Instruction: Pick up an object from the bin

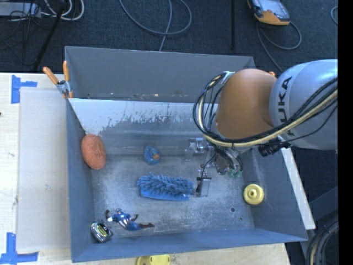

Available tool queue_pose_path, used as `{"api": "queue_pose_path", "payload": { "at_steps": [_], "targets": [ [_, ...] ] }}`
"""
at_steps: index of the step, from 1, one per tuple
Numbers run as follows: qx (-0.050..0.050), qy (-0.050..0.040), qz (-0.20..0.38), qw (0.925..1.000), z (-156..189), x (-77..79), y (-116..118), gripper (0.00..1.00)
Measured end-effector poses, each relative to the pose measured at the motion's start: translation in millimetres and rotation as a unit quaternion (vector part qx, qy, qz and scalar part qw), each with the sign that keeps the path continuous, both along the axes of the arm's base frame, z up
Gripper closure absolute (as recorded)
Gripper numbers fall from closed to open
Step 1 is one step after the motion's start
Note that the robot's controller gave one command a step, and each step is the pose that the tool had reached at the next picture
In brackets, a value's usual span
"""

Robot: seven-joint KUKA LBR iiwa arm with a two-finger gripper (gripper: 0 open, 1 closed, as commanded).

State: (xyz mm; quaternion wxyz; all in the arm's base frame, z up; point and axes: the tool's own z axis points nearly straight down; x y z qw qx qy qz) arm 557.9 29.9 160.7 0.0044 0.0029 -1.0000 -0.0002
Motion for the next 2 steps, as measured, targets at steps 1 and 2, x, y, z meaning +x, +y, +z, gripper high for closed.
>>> {"api": "queue_pose_path", "payload": {
  "at_steps": [1,2],
  "targets": [
    [0.0,-0.0038,0.0,1.0,4.5,1.6,-0.1,0.0],
    [0.0,-0.0088,-0.013,0.9999,-34.8,12.7,17.9,0.0]
  ]
}}
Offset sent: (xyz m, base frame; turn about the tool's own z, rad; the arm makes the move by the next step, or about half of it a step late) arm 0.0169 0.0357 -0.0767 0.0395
